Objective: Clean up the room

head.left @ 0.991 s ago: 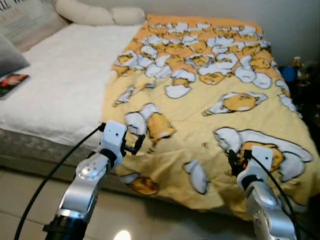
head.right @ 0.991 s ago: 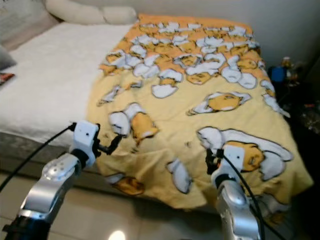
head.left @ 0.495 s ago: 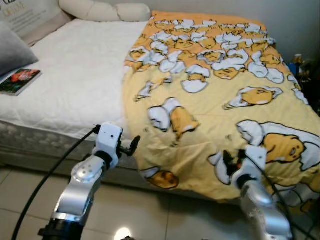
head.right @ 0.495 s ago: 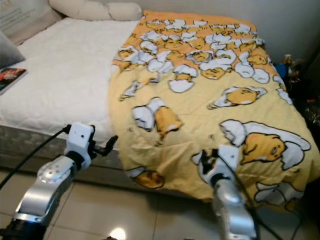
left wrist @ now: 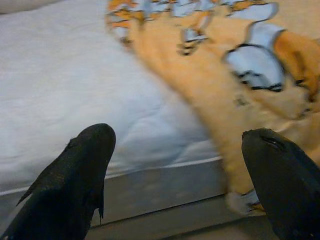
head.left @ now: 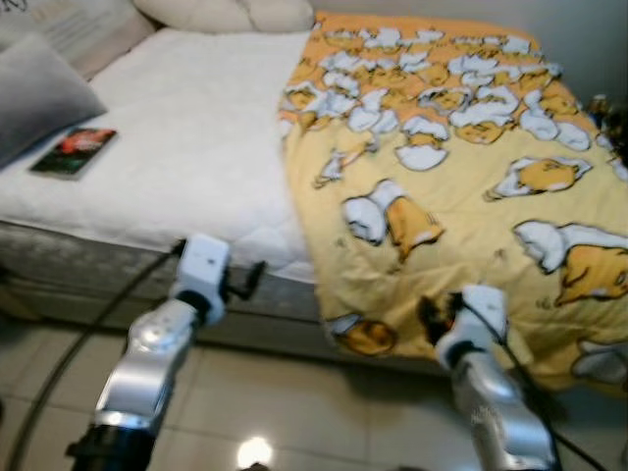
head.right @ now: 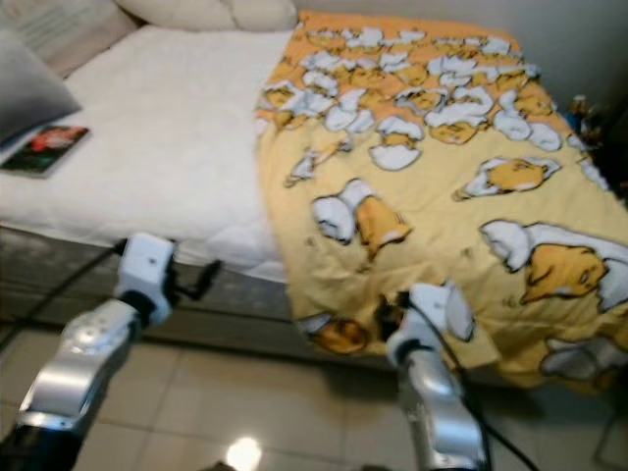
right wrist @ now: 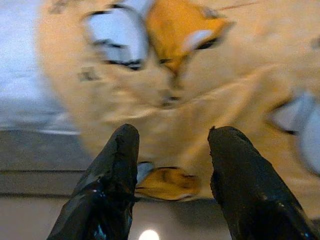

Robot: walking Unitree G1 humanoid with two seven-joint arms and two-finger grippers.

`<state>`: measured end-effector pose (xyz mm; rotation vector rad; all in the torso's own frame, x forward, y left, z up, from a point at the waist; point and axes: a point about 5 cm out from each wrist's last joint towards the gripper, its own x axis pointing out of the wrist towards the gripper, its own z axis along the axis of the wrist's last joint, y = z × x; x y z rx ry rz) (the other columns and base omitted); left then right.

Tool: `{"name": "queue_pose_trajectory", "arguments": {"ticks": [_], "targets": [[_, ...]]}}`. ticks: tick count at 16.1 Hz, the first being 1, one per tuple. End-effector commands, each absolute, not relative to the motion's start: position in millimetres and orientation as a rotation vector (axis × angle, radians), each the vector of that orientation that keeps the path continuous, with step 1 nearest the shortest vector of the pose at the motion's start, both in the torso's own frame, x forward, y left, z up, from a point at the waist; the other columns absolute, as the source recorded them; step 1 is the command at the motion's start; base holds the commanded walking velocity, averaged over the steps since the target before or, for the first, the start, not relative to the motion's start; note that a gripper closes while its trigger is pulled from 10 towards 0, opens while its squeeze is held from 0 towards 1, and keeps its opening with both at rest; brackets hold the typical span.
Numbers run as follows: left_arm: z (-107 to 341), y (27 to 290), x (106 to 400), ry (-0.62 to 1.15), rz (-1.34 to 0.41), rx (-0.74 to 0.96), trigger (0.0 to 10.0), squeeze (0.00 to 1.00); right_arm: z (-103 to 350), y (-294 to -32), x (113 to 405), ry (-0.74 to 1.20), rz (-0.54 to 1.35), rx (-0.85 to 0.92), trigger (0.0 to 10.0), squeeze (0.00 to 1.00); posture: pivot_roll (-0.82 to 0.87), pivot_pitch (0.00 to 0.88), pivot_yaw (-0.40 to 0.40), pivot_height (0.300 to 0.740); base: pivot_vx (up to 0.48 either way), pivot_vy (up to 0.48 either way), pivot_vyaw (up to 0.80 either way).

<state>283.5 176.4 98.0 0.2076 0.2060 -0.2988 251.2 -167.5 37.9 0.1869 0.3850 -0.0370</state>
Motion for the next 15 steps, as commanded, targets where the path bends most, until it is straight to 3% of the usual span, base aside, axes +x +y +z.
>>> {"name": "queue_pose_trajectory", "arguments": {"ticks": [1,9,15], "targets": [[97.4,171.6,284.2,0.208,-0.315,0.204,10.0,0.00,41.4,-176.8,253.0,0.371,-0.068,0.177,10.0,0.00,0.00,0.000,0.050,0.740,0.000,0.412,0.00],[97.5,172.0,285.2,0.207,-0.288,0.170,10.0,0.00,43.9,-178.5,257.3,0.364,-0.062,0.179,10.0,0.00,0.01,0.000,0.032,0.740,0.000,0.419,0.00],[98.7,171.7,282.2,0.200,-0.266,0.077,10.0,0.00,47.2,-178.4,257.5,0.345,-0.037,0.157,10.0,0.00,0.01,0.000,0.032,0.740,0.000,0.000,0.00]]}}
